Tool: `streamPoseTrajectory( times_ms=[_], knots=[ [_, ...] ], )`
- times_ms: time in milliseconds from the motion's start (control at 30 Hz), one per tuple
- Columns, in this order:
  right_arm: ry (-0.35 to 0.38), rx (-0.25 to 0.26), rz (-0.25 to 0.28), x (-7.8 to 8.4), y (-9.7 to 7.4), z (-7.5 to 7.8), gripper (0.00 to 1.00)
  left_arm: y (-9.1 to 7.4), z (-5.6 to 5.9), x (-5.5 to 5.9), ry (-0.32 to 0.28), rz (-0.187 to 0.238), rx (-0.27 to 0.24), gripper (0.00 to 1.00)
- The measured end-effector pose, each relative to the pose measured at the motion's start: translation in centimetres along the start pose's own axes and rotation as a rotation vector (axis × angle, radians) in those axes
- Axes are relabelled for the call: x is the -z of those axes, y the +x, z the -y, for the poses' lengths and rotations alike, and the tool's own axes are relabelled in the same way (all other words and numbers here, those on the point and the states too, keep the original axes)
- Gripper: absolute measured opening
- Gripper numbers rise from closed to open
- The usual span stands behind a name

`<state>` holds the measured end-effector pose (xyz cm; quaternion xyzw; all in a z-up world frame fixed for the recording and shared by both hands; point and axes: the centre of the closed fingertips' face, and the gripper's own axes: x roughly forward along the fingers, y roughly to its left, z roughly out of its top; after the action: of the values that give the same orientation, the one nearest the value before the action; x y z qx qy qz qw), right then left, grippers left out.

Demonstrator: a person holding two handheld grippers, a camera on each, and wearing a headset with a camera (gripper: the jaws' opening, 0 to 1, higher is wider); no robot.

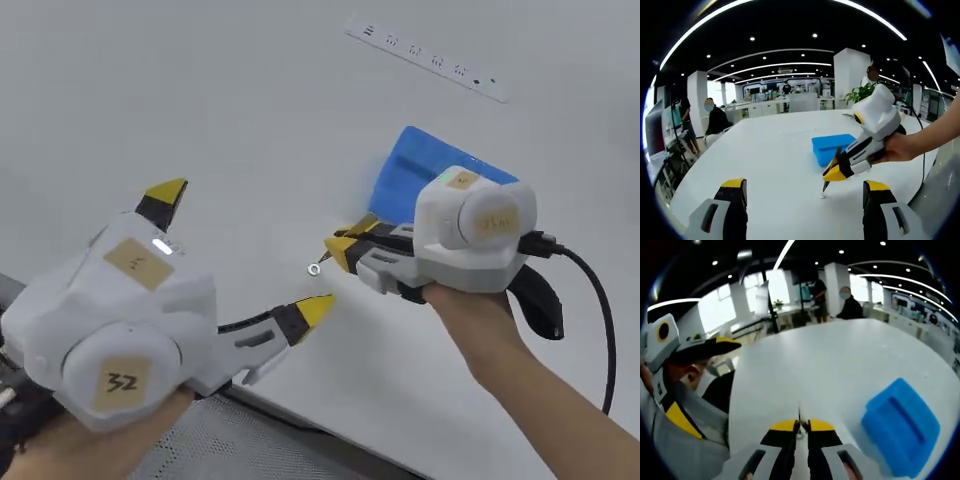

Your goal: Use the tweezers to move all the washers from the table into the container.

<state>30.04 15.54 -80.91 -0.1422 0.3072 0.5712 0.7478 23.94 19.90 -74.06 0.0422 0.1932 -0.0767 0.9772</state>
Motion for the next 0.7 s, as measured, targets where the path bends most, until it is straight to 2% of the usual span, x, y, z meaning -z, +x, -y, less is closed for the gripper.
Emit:
streamPoseTrajectory(
  times_ms=[67,200,300,400,567,700],
  knots=[
    [0.000,-0.004,-0.006,0.22,0.27,-0.07,0.04,0.11,0.10,0.42,0.020,-0.026,0.001,0.99],
    [-0.019,-0.002,-0.032,0.98,0.70,-0.07,0.04,0.15,0.33,0.76,0.037,-0.046,0.011,0.99],
    [-0.003,-0.004,-0.019,0.82,0.66,-0.25,0.04,0.09,0.26,0.80,0.055,-0.049,0.003,0.99],
    [-0.052,0.009,-0.035,0.94,0.65,-0.34,0.03,0.11,0.31,0.93,0.053,-0.056,0.008,0.97],
    [-0.013,0.025,-0.044,1.00,0.50,-0.08,0.03,0.13,0.45,1.04,0.066,-0.063,0.013,0.97],
    [0.008,0.020,-0.035,0.33,0.05,-0.39,0.03,0.13,0.70,1.25,0.066,-0.074,0.029,0.97]
  ],
)
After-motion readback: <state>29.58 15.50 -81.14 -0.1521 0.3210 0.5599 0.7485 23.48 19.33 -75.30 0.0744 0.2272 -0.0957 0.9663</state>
